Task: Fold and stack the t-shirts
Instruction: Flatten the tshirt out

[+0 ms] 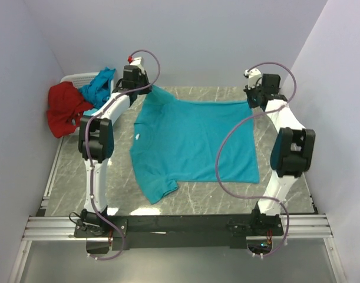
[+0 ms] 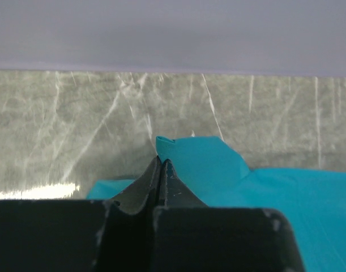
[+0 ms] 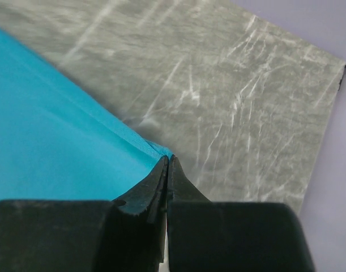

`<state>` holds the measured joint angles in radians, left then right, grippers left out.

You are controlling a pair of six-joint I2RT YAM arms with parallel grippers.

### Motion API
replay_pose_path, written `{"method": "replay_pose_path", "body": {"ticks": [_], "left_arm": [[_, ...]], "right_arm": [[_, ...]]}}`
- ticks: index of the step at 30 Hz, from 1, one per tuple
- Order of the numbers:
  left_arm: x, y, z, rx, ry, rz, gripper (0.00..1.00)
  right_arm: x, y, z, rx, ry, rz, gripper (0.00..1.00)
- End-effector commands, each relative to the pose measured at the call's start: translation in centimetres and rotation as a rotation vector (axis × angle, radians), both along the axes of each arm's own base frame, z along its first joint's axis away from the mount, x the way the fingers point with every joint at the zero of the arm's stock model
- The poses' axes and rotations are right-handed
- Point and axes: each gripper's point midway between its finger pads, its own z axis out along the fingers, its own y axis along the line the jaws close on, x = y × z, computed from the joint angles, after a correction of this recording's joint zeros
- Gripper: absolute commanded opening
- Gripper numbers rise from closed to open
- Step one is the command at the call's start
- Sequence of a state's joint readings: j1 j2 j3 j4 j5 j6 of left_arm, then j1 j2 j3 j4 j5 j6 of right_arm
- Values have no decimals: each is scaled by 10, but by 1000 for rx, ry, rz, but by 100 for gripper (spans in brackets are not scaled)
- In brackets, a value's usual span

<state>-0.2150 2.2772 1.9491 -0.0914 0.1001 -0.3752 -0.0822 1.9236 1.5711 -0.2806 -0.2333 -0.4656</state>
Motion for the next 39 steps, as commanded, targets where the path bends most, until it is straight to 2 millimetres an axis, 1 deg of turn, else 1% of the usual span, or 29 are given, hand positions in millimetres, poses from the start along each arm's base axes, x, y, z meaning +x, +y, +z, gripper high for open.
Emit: {"method": "replay_pose_path", "body": {"ticks": [1,2,3,4,5,6,7,8,9,10,11,12,13,14,15,16,18,21,23,26,29,30,31,32,34,35,36,38,39], "left_arm": [[-36,1,167,-45,-311,-40,0],[-47,3,173,-45,-312,-39,0],[-57,5,196,-54,-363,-40,0],[-69,8,214,-61,-396,-37,0],[-96,13,263,-88,-492,-37,0],[-110,15,265,-90,-497,-39,0],[-142,23,308,-111,-582,-31,0],[-156,27,314,-117,-601,-29,0],[-173,30,330,-125,-636,-27,0],[-209,38,365,-150,-716,-21,0],[-223,41,369,-158,-733,-22,0],[-241,43,382,-169,-768,-26,0],[-275,49,408,-198,-839,-30,0],[-289,50,411,-206,-856,-43,0],[-306,49,423,-224,-906,-57,0],[-337,55,441,-243,-969,-66,0],[-362,59,452,-262,-1006,-70,0],[-404,68,479,-289,-1082,-87,0],[-430,71,496,-304,-1128,-108,0],[-455,76,512,-318,-1176,-124,1],[-459,74,513,-327,-1183,-137,0],[-456,73,510,-327,-1175,-140,0],[-448,70,505,-325,-1160,-142,0],[-436,67,495,-321,-1134,-140,0],[-414,61,478,-321,-1087,-141,0],[-394,54,455,-314,-1033,-143,0],[-384,52,447,-317,-1020,-142,0],[-345,38,402,-302,-913,-155,0],[-332,33,387,-298,-878,-159,0]], "right_arm": [[-35,17,128,48,-255,52,0],[-45,20,146,53,-287,62,0],[-64,22,181,49,-356,69,0],[-76,24,198,50,-379,74,0],[-88,28,215,50,-410,88,0],[-111,30,255,39,-495,95,0],[-125,32,268,34,-510,100,0],[-139,34,286,32,-545,107,0],[-165,36,322,21,-630,113,0],[-180,38,333,18,-646,117,0],[-195,40,347,14,-678,121,0],[-223,42,376,2,-755,125,0],[-238,44,383,1,-767,125,0],[-251,45,394,-4,-798,127,0],[-279,46,413,-14,-861,123,0],[-292,47,421,-16,-890,119,0],[-328,48,440,-25,-969,108,0],[-367,49,458,-31,-1054,98,0],[-381,47,464,-36,-1082,80,0],[-400,46,474,-35,-1124,60,0],[-398,43,473,-32,-1124,46,0],[-386,42,463,-28,-1092,43,0],[-379,42,460,-24,-1084,44,0],[-359,41,439,-15,-1024,48,0],[-338,42,422,-3,-995,59,0],[-326,42,409,9,-967,61,0],[-300,43,376,22,-885,77,0],[-276,44,352,35,-842,85,0],[-251,44,315,53,-754,91,0]]}}
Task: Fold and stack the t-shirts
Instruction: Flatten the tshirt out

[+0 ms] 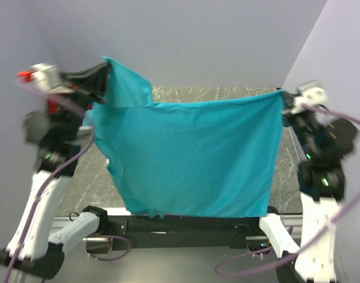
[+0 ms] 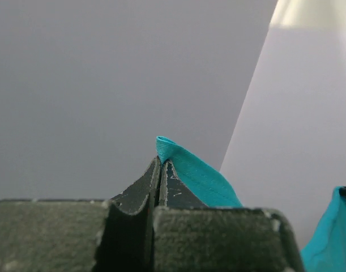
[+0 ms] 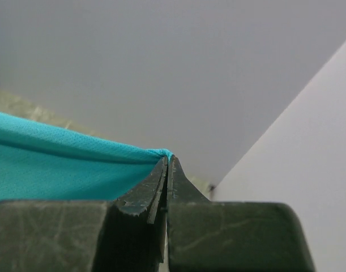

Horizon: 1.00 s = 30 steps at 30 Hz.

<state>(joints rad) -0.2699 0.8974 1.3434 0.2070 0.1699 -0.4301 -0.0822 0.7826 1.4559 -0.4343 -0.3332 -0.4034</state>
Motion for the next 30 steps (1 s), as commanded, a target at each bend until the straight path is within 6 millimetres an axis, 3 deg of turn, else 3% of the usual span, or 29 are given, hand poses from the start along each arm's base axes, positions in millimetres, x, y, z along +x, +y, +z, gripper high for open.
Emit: {"method": "replay_pose_path", "body": {"ticks": [1,2,3,5,6,7,8,9,10,11,12,13,14,15,16,17,20,22,23,24,25,30], "left_arm": [[76,-29,-76,43,184,-47,0],[92,-37,-107,71,238,-63,0],[117,-44,-134,87,286,-61,0],[146,-50,-181,120,362,-51,0],[160,-53,-199,132,393,-40,0],[187,-59,-239,169,467,-28,0],[202,-61,-250,180,486,-21,0],[217,-64,-268,198,521,-14,0],[244,-71,-318,243,617,-9,0],[262,-76,-322,254,640,-8,0],[285,-83,-374,288,741,-19,0],[299,-84,-391,297,779,-16,0],[318,-86,-386,292,789,-10,0],[333,-88,-428,303,868,-14,0],[350,-88,-416,285,849,1,0],[358,-85,-424,277,868,17,0],[382,-76,-438,239,902,57,0],[390,-72,-450,243,931,74,0],[398,-68,-440,238,913,84,0],[400,-67,-450,245,936,82,0],[405,-67,-442,240,919,80,0],[408,-63,-439,244,894,51,0]], "right_arm": [[59,-1,-58,31,112,24,0],[72,-1,-74,33,139,32,0],[94,0,-106,35,184,46,0],[115,-1,-138,35,227,53,0],[134,-2,-174,36,303,52,0],[146,-4,-182,32,301,49,0],[168,-7,-214,38,375,41,0],[181,-11,-224,34,396,29,0],[194,-15,-235,37,422,16,0],[206,-18,-247,37,456,5,0],[230,-20,-272,37,526,0,0],[241,-23,-284,38,564,-3,0],[262,-24,-303,23,616,4,0],[269,-25,-316,20,659,3,0],[278,-26,-324,22,682,1,0],[295,-30,-335,22,707,-14,0],[319,-34,-354,20,749,-27,0],[328,-39,-359,20,761,-49,0],[337,-39,-359,24,756,-55,0],[340,-41,-359,27,758,-63,0],[344,-42,-359,27,754,-67,0],[361,-48,-351,37,728,-99,0]]}}
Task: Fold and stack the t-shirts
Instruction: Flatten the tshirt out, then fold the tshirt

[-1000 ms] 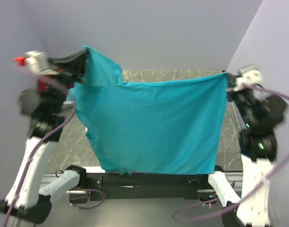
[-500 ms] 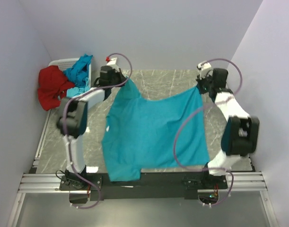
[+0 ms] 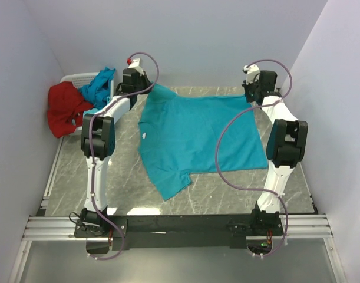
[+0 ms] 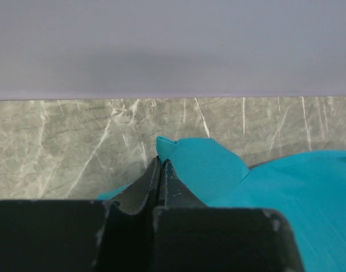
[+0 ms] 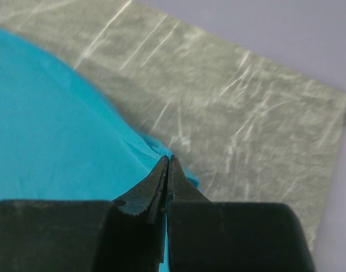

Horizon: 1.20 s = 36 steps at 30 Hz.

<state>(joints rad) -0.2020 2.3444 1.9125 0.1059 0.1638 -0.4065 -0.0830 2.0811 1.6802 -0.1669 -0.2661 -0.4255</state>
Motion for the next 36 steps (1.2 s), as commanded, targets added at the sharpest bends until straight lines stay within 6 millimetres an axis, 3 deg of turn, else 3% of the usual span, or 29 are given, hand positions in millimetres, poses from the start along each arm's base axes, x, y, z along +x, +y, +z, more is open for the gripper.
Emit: {"method": "replay_pose_path", "body": {"ticks": [1,6,16,24,29,30,31,36], "left_arm": [[3,-1,23,-15,-54,-27,0],[-7,-5,47,-39,-104,-79,0],[-18,-10,49,-43,-89,-133,0],[-42,-6,76,-57,-135,-151,0],[-58,-5,70,-52,-107,-170,0],[-61,-5,78,-54,-125,-170,0],[-66,-4,72,-52,-112,-170,0],[-77,-3,79,-60,-122,-178,0]], "right_arm": [[17,-7,31,-12,-75,-35,0],[24,-10,35,-21,-104,-43,0],[49,-13,25,-44,-117,-30,0],[40,-19,19,-84,-122,-31,0],[33,-26,17,-73,-120,-50,0],[31,-28,18,-72,-119,-52,0],[31,-31,19,-70,-121,-59,0],[26,-35,20,-61,-118,-62,0]]}}
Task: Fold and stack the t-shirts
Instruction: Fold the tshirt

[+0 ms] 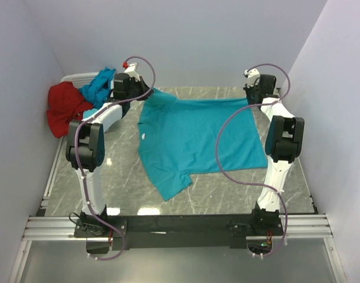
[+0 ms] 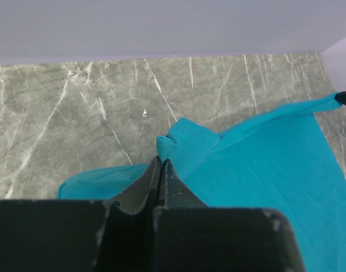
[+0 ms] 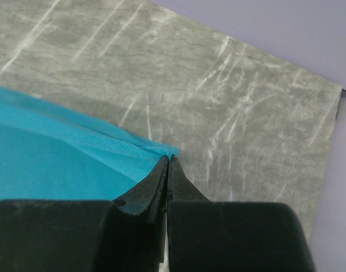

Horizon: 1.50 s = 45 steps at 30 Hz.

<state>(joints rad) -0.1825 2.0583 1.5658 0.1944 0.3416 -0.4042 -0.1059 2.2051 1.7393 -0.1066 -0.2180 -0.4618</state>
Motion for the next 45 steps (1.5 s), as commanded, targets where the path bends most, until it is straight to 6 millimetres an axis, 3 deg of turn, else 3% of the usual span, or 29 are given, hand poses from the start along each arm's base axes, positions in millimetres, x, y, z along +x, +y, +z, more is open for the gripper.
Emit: {"method": "replay_pose_path", "body": {"ticks": [1,21,45], "left_arm": [[-8,0,39,-11,-96,-31,0],[-30,0,27,-12,-51,-57,1],[-73,3,0,-26,23,-75,0]], "right_arm": [[1,-9,58,-5,-125,-13,0],[-25,-20,35,12,-56,-12,0],[-33,-24,18,-2,-2,-27,0]]}}
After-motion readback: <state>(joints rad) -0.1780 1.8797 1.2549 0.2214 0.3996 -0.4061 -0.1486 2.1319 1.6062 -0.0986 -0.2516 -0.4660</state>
